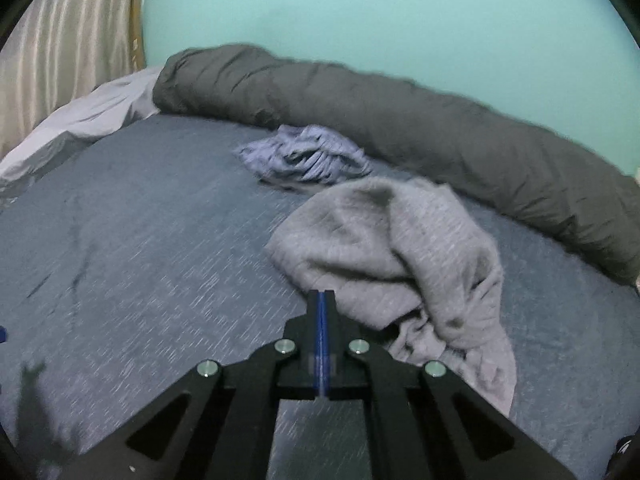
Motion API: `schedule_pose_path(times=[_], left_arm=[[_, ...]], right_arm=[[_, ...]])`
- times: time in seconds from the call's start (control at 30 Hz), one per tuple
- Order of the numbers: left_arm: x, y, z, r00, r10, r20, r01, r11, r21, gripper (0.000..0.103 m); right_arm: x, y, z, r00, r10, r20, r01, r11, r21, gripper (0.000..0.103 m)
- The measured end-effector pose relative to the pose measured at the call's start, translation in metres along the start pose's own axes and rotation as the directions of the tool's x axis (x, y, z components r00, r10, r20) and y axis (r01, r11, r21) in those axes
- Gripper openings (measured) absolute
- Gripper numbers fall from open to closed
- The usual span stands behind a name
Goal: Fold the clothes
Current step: 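Reach the right tool to the grey sweatshirt and close on its fabric, then lift the grey sweatshirt with the right tool and drag it across the bed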
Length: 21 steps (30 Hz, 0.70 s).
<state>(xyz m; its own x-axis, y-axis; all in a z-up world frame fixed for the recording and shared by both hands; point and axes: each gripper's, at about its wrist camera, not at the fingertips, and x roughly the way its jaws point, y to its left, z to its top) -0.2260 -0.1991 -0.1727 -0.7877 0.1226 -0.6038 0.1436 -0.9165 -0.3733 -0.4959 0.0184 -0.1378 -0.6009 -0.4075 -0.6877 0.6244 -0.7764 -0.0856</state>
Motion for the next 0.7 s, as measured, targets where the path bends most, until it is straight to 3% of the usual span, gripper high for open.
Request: schedule_pose_path(times=[0.03,0.07,0.1,0.13,0.23,0.47,0.5,0.57,0.63,0.7], left_arm=[[0.000,-0.001,-0.002,1.000,-0.004,-0.007,0.004,1.000,0.001,0.103],[0.001,-0.001,-0.004,1.000,-0.001,-0.012,0.001,1.000,0.008,0.103],[0.001,-0.001,-0.006,1.000,0.003,-0.017,-0.002,1.000,0.015,0.103],[0.002,-0.001,-0.008,1.000,0.006,-0.022,-0.006,1.000,0.022,0.103],[0.007,0.006,-0.011,0.999,0.008,-0.035,-0.008,1.000,-0.002,0.103],[0.019,0.018,-0.014,0.998,0.027,-0.053,-0.028,0.999,-0.015,0.103],[0.020,0.019,-0.015,0.998,0.031,-0.057,-0.032,0.999,-0.014,0.103],[0.022,0.021,-0.017,0.997,0.035,-0.065,-0.036,0.999,-0.013,0.103],[0.023,0.022,-0.018,0.997,0.038,-0.070,-0.039,0.999,-0.012,0.103],[0.022,0.021,-0.019,0.997,0.039,-0.069,-0.040,0.999,-0.011,0.103]], right_arm=[[0.006,-0.001,-0.001,1.000,-0.012,-0.016,0.012,1.000,0.017,0.001],[0.012,-0.003,-0.002,0.999,-0.025,-0.032,0.026,0.999,0.035,0.014],[0.018,-0.004,-0.003,0.998,-0.037,-0.047,0.040,0.998,0.052,0.054],[0.024,-0.005,-0.004,0.997,-0.049,-0.064,0.054,0.996,0.069,0.083],[0.045,-0.003,-0.010,0.995,-0.061,-0.073,0.065,0.997,0.050,0.083],[0.114,-0.001,-0.010,0.979,-0.177,-0.104,0.177,0.984,-0.014,0.080],[0.122,0.000,-0.008,0.977,-0.187,-0.105,0.185,0.982,-0.027,0.075],[0.132,0.003,-0.008,0.966,-0.239,-0.101,0.232,0.969,-0.082,0.050],[0.134,0.000,-0.009,0.961,-0.257,-0.104,0.249,0.965,-0.088,0.011],[0.128,-0.002,-0.009,0.963,-0.254,-0.094,0.248,0.966,-0.071,0.007]])
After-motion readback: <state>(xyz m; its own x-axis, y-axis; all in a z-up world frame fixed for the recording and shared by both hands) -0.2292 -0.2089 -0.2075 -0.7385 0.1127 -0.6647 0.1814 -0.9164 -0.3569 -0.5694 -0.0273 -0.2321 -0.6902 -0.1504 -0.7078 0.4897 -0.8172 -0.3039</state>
